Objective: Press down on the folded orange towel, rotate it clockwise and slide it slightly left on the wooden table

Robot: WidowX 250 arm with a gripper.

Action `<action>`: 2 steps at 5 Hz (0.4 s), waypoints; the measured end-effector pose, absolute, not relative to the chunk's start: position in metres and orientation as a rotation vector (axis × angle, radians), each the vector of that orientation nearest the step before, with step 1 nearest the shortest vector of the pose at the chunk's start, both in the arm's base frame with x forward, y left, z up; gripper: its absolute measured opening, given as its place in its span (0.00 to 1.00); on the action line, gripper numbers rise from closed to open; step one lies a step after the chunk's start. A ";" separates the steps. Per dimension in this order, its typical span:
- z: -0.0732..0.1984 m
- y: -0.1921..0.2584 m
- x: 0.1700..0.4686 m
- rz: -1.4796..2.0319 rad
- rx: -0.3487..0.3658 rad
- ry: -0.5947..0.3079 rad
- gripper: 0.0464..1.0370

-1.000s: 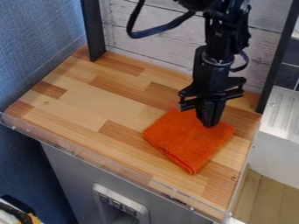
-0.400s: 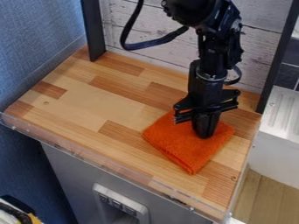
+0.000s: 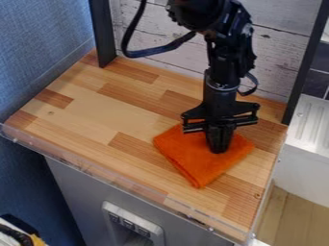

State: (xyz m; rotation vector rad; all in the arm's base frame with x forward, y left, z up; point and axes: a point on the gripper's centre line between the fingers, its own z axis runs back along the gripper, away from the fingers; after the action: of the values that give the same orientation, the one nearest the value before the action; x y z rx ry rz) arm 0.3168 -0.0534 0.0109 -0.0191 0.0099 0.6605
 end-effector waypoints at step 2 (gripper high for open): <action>0.010 -0.041 0.316 0.391 -0.036 0.001 0.01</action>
State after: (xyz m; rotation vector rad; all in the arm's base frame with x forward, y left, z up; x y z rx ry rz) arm 0.3165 -0.0406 0.0101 -0.0362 0.0012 0.3906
